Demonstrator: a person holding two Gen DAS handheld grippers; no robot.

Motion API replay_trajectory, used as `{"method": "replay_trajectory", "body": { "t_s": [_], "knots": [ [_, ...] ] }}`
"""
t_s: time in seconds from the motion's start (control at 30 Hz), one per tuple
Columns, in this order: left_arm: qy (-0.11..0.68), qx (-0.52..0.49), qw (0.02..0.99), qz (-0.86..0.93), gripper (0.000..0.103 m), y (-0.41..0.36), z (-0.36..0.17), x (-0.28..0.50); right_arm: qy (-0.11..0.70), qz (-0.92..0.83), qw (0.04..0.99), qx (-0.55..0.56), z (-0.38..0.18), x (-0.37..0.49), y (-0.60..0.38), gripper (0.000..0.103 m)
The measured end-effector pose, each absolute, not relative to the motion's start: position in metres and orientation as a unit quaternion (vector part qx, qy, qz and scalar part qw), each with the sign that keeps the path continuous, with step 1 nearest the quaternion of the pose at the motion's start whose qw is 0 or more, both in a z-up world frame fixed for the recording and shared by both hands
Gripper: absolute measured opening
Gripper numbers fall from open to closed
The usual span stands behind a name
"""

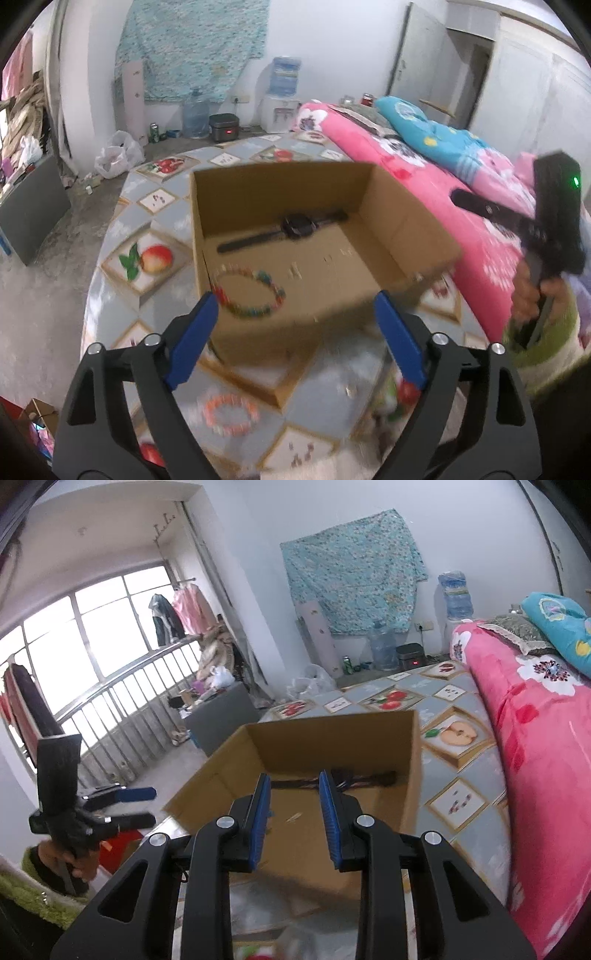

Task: Organize jewelry
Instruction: 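Carry the ring over the box and open the left tool, then move the left tool back to another small gold ring beside the box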

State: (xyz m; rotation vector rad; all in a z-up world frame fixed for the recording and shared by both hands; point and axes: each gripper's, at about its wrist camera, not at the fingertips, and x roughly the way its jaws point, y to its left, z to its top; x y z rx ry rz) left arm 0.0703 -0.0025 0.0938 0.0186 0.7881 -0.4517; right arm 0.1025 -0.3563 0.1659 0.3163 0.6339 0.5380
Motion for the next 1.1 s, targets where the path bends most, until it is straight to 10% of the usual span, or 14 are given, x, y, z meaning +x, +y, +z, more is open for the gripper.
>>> {"method": "replay_trajectory", "body": {
  "t_s": [0.43, 0.63, 1.1],
  "knots": [
    [0.433, 0.040, 0.864, -0.253, 0.084, -0.025, 0.001, 0.021, 0.404, 0.250, 0.867, 0.147, 0.101, 0.048, -0.305, 0.027],
    [0.462, 0.022, 0.848, -0.258, 0.052, -0.043, -0.028, 0.031, 0.444, 0.258, 0.845, 0.149, 0.074, 0.059, -0.286, 0.027],
    [0.430, 0.111, 0.857, -0.261, 0.023, -0.071, -0.040, 0.029, 0.469, 0.245, 0.836, 0.146, 0.058, 0.075, -0.272, 0.027]
  ]
}}
